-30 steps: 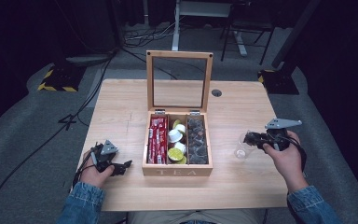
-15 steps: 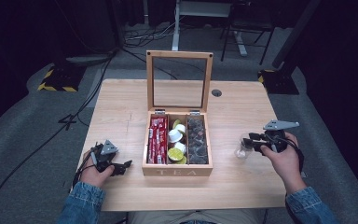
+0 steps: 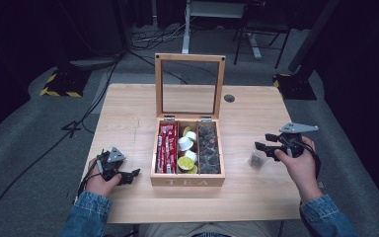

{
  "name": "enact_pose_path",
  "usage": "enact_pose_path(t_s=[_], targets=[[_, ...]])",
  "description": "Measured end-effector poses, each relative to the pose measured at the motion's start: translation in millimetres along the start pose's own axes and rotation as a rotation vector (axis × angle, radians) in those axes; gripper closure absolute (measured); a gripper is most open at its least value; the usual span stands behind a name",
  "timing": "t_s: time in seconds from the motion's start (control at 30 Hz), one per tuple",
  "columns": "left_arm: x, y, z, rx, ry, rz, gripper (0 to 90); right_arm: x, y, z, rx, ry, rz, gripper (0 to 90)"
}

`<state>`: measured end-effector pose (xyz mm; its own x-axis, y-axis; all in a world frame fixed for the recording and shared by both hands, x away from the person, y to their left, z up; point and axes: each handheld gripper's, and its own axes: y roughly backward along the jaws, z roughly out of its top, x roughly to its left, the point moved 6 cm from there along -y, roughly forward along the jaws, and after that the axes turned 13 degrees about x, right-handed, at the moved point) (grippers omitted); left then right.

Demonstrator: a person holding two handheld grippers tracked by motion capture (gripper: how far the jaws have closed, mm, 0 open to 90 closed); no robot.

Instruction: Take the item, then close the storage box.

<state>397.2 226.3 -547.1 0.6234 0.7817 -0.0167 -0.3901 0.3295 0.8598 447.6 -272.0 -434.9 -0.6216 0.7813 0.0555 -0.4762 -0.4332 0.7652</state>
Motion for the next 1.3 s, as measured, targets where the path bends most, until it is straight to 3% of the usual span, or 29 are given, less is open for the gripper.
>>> enact_pose_path(t_s=[0.47,0.6,1.07,1.3], targets=[[4.2,-2.1,3.6,0.002,0.001,-0.005,16.0,2.4,13.7,38.1,-0.050,0.047,-0.014,34.7],[4.6,-1.9,3.4,-0.002,-0.003,0.005,16.2,7.4,16.9,52.3,-0.068,0.084,-0.009,34.5],[4.4,-1.1,2.2,-0.002,-0.001,0.009,16.3,21.2,17.8,122.4,-0.135,0.159,0.011,34.5],[3.2,-0.3,0.6,0.002,0.009,0.006,16.6,25.5,10.4,154.3,-0.145,0.170,0.036,35.0]])
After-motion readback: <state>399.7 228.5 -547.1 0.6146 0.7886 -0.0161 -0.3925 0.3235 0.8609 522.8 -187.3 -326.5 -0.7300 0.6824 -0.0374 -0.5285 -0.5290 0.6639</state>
